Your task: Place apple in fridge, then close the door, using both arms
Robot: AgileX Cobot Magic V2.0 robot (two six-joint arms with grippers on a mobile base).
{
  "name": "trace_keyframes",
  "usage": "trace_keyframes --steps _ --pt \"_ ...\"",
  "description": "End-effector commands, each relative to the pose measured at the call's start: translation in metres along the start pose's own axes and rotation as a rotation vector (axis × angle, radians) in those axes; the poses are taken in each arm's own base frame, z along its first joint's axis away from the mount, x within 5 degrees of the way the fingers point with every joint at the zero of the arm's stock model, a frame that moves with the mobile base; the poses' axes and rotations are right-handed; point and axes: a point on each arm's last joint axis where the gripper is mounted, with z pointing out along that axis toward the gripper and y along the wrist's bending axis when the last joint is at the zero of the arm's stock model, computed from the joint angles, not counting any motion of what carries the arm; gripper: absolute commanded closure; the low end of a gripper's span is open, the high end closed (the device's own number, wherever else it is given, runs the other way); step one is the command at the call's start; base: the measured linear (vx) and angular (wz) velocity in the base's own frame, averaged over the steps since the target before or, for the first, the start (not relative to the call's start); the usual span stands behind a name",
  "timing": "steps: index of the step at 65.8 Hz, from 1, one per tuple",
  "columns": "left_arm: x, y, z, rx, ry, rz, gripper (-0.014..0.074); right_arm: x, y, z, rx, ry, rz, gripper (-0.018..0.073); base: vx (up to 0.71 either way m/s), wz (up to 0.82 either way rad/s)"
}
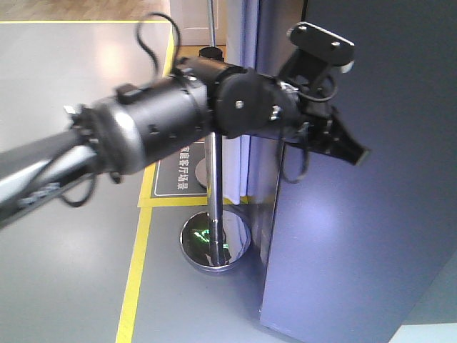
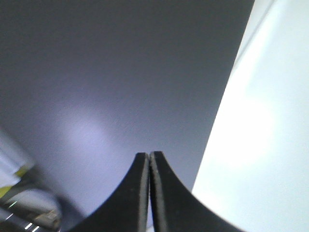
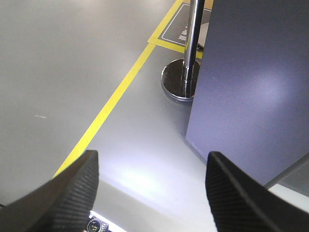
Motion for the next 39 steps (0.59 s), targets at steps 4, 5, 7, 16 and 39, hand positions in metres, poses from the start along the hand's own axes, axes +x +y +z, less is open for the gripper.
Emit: trace_keyframes --steps 4,5,7,16,39 --pt "-0.008 -0.003 -0.053 -0.037 -0.108 0.001 0.0602 -0.005 0.000 -0.002 0.007 -0.002 0.002 0.0107 0.00 0.00" --pt "-0.004 -0.003 -0.056 -0.039 -0.107 0.000 0.0602 -0.005 0.000 -0.002 0.007 -0.002 0.002 0.0107 0.00 0.00" --pt "0.003 -0.002 -0.060 -0.043 -0.108 -0.002 0.0602 -0.005 0.000 -0.002 0.007 -0.002 0.002 0.0107 0.00 0.00" --pt "0.038 0.011 -0.091 -0.084 -0.113 -0.055 0.0602 -0.005 0.000 -0.002 0.007 -0.002 0.002 0.0107 0.00 0.00" --pt "0.116 0.039 -0.171 -0.216 -0.114 -0.155 0.0602 -0.005 0.000 -0.002 0.007 -0.006 0.002 0.0107 0.00 0.00"
